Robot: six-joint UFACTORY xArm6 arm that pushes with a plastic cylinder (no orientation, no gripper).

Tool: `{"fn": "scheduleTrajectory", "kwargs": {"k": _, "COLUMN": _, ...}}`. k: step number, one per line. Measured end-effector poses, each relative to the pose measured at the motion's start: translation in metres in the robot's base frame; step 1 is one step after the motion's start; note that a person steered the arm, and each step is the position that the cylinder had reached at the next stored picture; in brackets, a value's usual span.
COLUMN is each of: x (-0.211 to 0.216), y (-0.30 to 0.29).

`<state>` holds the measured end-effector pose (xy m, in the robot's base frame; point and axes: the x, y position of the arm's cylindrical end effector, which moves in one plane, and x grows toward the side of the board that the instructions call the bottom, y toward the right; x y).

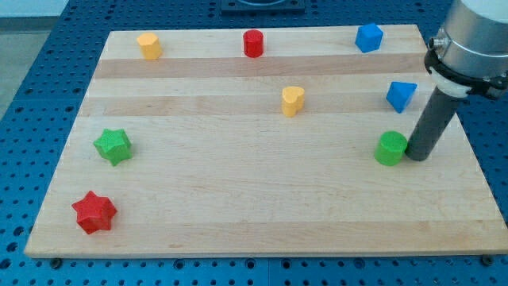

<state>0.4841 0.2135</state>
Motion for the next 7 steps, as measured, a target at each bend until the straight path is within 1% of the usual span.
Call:
{"fn": "scheduleTrajectory", "kwargs": {"k": 1, "x": 0.000, "y": -0.002}}
{"fn": "scheduleTrajectory", "kwargs": {"k": 2, "x": 0.004, "y": -0.036}}
{"fn": "scheduleTrajectory", "kwargs": {"k": 5, "x": 0.005, "y": -0.218}}
{"fn": "scheduleTrajectory", "kwargs": {"k": 7, "x": 0.005, "y": -0.259}}
